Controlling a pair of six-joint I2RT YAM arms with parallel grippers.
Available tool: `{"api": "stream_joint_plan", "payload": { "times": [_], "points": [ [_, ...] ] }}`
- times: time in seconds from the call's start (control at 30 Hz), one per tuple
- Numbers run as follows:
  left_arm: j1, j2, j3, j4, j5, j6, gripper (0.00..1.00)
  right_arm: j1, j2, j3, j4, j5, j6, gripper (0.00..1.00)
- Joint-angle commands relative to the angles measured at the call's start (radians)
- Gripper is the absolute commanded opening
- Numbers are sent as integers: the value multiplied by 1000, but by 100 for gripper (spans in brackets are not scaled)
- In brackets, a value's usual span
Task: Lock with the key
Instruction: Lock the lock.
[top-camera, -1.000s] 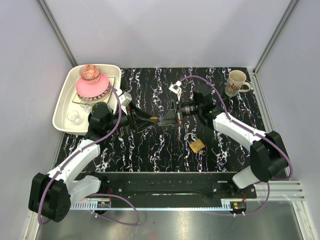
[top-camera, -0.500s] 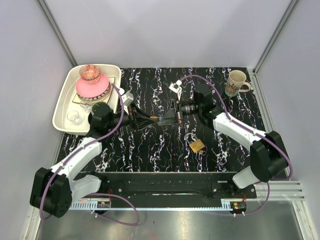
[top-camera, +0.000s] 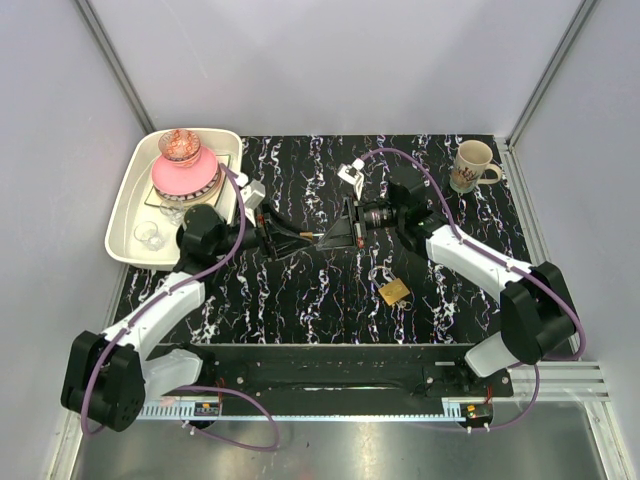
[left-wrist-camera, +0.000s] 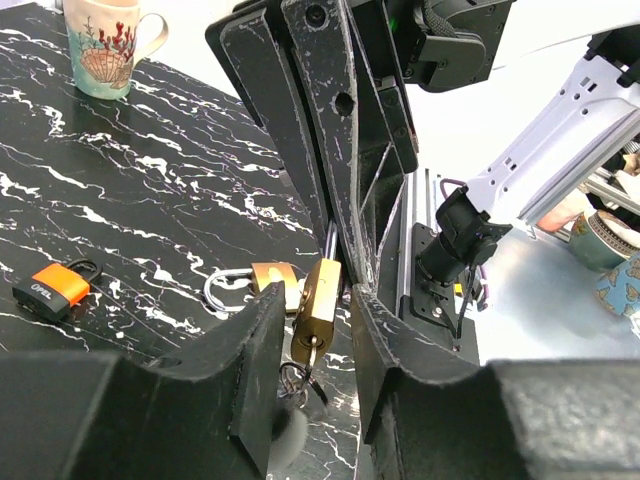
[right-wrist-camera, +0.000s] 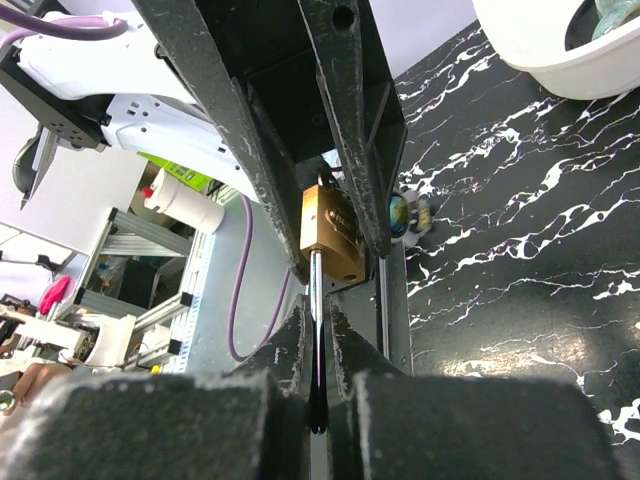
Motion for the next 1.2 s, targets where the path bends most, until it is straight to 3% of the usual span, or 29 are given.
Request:
{"api": "stream_joint_plan", "payload": {
  "times": [0.0,0.07,0.13,0.17,0.2,0.4,0.47,0.53,0.57,0.7,0.9,1.17],
  "points": [
    [-2,10,49,113,20,-15,38,8,-29,13,47,-21,7,0],
    [-2,13,54,116,27,-18,34,8,-29,13,47,-22,6,0],
    [-2,15,58,96,30,-12,22,6,-31,11,53,-19,7,0],
    [-2,13,61,86,35,-3,8,8,-31,11,58,-19,10,0],
    [-2,12,66,78,37,2,0,8,-29,10,59,-19,12,0],
    [-2,0,64,47,20,-3,0,8,-24,15,72,-12,23,0],
    [-2,-4,64,43,-12,-32,0,8,-26,18,69,-4,21,10],
    [-2,-10,68,30,-32,-53,0,8,-34,18,56,23,9,28],
    [-1,-16,69,20,-61,-81,0,9,-40,18,44,36,-5,51],
    [4,-36,97,-95,-115,-124,0,8,-139,16,-78,210,-123,74],
    [54,-76,89,-57,-42,-291,0,0,-254,12,-229,401,-235,81],
    [125,-135,14,239,92,-540,0,-8,-287,1,-237,422,-191,81]
  ]
}}
